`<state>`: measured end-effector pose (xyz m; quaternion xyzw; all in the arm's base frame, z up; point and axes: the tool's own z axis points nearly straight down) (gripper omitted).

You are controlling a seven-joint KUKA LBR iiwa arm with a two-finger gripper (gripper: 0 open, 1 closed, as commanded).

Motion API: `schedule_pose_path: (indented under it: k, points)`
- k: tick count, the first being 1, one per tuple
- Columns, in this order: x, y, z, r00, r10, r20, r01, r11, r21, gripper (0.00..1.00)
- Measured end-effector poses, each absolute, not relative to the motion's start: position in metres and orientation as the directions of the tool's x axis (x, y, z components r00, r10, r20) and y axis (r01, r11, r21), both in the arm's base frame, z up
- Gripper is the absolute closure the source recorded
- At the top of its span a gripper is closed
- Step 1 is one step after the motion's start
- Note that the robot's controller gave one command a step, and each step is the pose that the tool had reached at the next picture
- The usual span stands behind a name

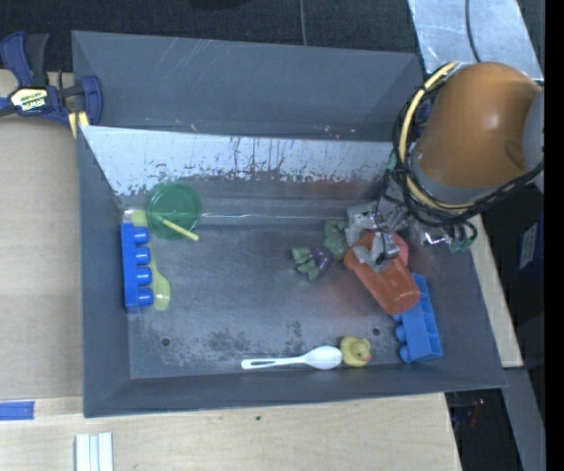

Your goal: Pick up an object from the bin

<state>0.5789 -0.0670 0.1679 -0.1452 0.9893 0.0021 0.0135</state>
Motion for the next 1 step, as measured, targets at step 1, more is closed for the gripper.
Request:
schedule_pose_path:
  k: [1]
  points:
    - [0.5751, -0.0543, 0.2448, -0.952, -0.306, -0.029, -0.306, 0.952, 0.003, 1.0]
